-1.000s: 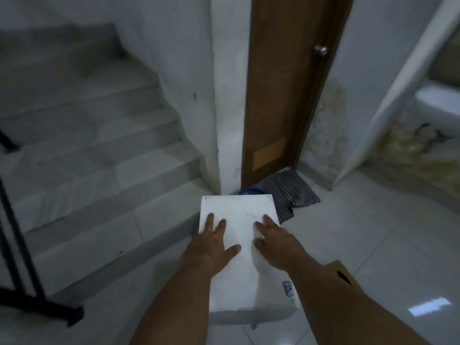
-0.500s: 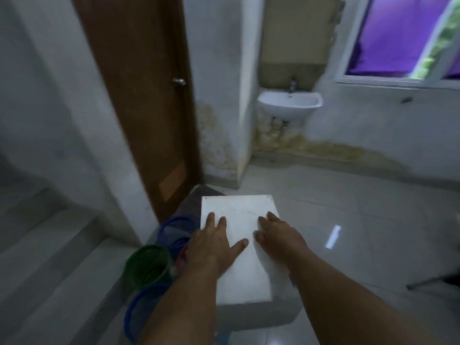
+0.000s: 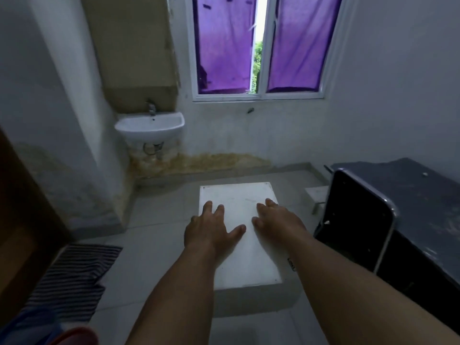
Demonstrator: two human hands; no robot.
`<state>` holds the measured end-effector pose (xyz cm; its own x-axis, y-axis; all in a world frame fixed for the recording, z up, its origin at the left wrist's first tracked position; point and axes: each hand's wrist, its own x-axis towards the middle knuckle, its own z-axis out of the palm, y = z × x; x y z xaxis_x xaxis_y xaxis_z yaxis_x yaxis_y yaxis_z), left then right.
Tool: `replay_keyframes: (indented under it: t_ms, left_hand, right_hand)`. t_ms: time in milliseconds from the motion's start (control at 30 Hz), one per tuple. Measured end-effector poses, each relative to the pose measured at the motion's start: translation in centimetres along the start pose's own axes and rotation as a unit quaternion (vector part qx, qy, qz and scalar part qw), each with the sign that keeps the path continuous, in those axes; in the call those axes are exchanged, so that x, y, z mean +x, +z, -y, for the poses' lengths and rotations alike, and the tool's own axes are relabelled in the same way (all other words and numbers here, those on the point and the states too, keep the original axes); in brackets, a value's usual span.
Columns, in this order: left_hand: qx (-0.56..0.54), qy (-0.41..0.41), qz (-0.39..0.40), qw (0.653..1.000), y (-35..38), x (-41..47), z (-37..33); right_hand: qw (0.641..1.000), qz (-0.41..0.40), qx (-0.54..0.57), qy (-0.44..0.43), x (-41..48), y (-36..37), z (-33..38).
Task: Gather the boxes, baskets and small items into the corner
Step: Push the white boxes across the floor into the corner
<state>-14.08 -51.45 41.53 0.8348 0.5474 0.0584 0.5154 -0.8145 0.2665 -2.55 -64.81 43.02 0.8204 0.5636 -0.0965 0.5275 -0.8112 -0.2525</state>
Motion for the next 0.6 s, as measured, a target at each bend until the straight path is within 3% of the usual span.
replay_keyframes:
  t_ms: [233,600]
  left_hand:
    - [0.023,0.032,0.008,0.999,2.7,8.8,-6.0]
    - [0.05,0.093,0.046,0.993,6.7,28.9,-6.7]
  right_hand:
    - [1.0,-0.004,-0.005,0.03,7.6,-1.3,-6.8]
    - [0.996,-0.004,0.033,0.086,25.5,-0.3,-9.4]
